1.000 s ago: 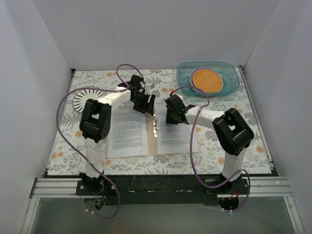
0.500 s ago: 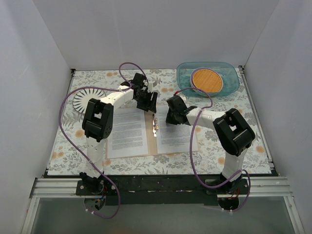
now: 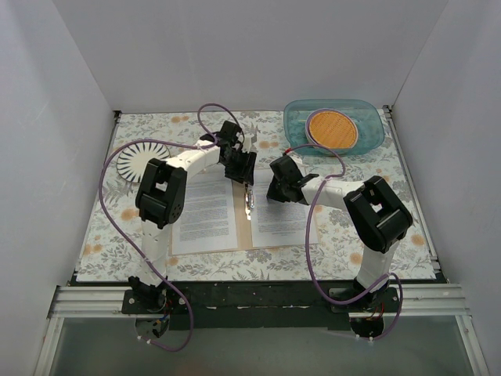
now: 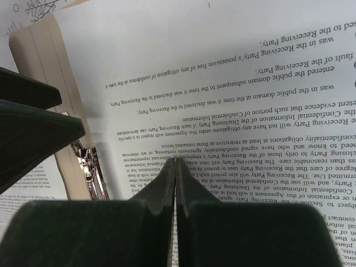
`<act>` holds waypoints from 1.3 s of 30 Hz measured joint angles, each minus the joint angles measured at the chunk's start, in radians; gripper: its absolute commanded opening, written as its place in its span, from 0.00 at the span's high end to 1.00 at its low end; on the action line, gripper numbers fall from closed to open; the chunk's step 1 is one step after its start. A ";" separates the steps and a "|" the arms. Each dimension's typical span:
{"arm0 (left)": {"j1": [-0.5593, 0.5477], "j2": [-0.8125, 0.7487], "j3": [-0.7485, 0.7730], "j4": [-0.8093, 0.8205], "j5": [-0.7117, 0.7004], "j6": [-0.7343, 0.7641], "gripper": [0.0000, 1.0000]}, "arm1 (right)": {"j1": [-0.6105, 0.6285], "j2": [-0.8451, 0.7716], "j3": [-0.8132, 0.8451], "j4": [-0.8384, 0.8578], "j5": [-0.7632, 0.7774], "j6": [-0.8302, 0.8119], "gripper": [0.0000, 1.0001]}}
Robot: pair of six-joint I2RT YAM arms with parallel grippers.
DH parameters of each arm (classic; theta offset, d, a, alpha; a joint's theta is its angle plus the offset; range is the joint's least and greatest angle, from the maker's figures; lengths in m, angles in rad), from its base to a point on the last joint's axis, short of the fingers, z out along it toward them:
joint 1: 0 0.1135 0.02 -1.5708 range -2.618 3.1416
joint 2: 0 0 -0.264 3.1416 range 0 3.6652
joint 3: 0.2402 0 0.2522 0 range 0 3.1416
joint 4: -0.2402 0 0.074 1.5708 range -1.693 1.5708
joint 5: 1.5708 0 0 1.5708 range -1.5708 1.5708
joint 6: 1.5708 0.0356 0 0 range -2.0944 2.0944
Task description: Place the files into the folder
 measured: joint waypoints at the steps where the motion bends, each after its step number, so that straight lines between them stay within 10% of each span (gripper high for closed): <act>1: -0.004 0.002 0.000 0.000 -0.001 0.000 0.54 | 0.000 0.000 -0.002 0.002 0.000 0.001 0.99; 15: -0.016 0.021 0.000 0.002 -0.029 -0.008 0.84 | 0.000 -0.002 -0.004 0.003 0.001 0.012 0.99; 39: -0.019 -0.042 0.010 -0.078 0.015 -0.006 0.86 | 0.000 0.016 0.039 -0.076 0.007 0.057 0.99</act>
